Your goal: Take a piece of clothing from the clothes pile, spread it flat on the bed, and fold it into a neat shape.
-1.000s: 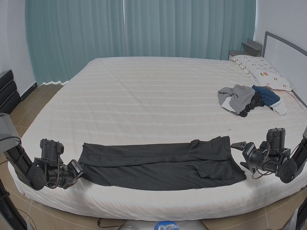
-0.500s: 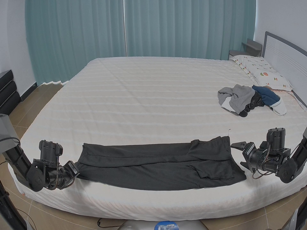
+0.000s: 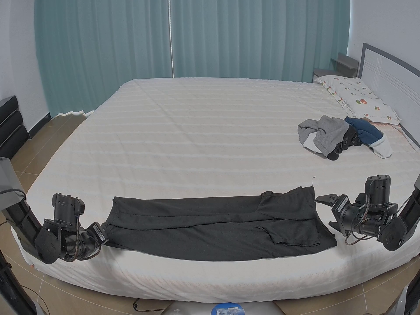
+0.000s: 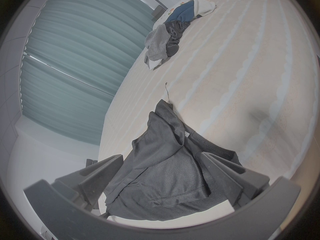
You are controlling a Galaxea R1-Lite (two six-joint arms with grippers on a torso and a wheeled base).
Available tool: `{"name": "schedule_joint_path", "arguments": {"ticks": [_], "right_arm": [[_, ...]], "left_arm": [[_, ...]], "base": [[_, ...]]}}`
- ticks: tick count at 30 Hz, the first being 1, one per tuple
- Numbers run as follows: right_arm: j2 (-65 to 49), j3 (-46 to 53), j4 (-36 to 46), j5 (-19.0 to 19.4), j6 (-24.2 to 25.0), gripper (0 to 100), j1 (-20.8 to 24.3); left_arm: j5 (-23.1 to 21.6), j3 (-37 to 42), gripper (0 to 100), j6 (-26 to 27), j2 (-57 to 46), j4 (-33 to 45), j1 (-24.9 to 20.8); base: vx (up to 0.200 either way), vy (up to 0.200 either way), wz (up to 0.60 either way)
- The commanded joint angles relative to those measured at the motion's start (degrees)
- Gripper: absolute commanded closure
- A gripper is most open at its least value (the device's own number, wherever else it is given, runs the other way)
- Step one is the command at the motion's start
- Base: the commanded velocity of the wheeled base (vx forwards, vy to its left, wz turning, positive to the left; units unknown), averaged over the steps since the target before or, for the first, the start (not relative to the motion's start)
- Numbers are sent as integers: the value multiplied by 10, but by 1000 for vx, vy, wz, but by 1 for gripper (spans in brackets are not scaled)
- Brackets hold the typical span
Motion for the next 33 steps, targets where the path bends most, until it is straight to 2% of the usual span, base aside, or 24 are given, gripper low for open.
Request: {"name": "schedule_joint_path", "arguments": {"ticks": [1,8,12,18,19,24,29,30,33], "right_arm": [[0,0,0,0,0,0,0],[-11,0,0,0,0,0,-1],[-13,2,0,0,0,0,0],[-16,3,0,0,0,0,-1],[-17,3,0,0,2,0,0],[-18,4,0,0,2,0,0],[-16,3,0,0,3,0,1],[-15,3,0,0,3,0,1],[-16,3,0,0,3,0,1]], "left_arm": [[-1,0,0,-3,-13,-1,3],[-13,-22,0,-1,-74,4,28],[-47,-50,0,5,-69,3,29],[-97,-86,0,46,-31,4,41],[-108,-101,0,78,-10,4,45],[-117,-115,0,144,27,3,46],[-127,-157,0,161,61,3,42],[-127,-164,100,170,67,4,42],[-127,-177,100,190,81,4,40]], "base": [[0,0,0],[0,0,0],[0,0,0],[0,0,0],[0,0,0],[0,0,0],[0,0,0],[0,0,0],[0,0,0]]}}
